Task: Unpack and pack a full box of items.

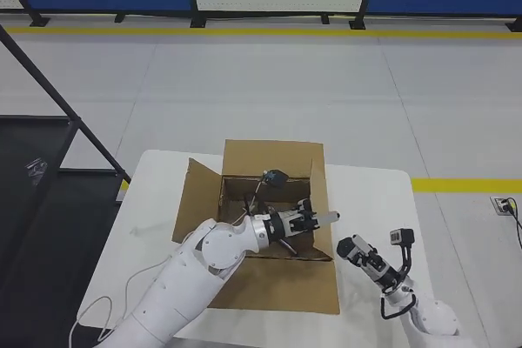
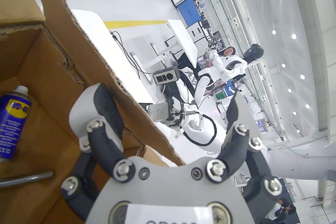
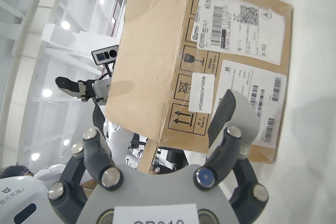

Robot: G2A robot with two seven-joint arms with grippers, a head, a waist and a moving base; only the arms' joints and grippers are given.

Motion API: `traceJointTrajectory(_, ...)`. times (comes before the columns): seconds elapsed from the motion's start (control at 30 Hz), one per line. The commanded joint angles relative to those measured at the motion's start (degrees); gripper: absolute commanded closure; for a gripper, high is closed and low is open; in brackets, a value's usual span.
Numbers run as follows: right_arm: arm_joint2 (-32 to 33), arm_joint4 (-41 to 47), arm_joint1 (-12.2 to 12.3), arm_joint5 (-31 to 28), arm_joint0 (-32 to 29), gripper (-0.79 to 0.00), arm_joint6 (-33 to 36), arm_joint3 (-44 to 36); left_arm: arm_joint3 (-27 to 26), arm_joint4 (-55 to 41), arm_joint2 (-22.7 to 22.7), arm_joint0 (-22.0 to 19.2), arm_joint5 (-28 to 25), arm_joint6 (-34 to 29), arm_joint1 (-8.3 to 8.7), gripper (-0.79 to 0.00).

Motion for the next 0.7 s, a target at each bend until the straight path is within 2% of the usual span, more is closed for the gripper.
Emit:
traceJointTrajectory(0.0, -0.59, 1.75, -0.05, -0.48, 0.03, -0.785, 1.19, 0.39, 0.08, 0.25, -0.01, -0.10, 0.07, 0.11, -0.21, -0.785)
traceJointTrajectory(0.4, -2.42, 9.95, 0.20, -0.87, -0.49, -0.785, 9.93, -0.25, -0.57, 1.54, -0.48, 0.64, 0.48, -0.34, -0.96, -0.785)
traceJointTrajectory(0.53, -2.29, 10.62, 0.36, -1.04, -0.39, -0.785, 10.39, -0.41, -0.57, 1.66, -0.50, 0.80, 0.48, -0.80, -1.25, -0.785)
traceJointTrajectory(0.67, 0.88, 12.22, 0.94, -2.53, -1.10, -0.785, 8.76, -0.97, -0.58, 1.80, -0.20, 0.82, 0.56, -1.49, -1.62, -0.785)
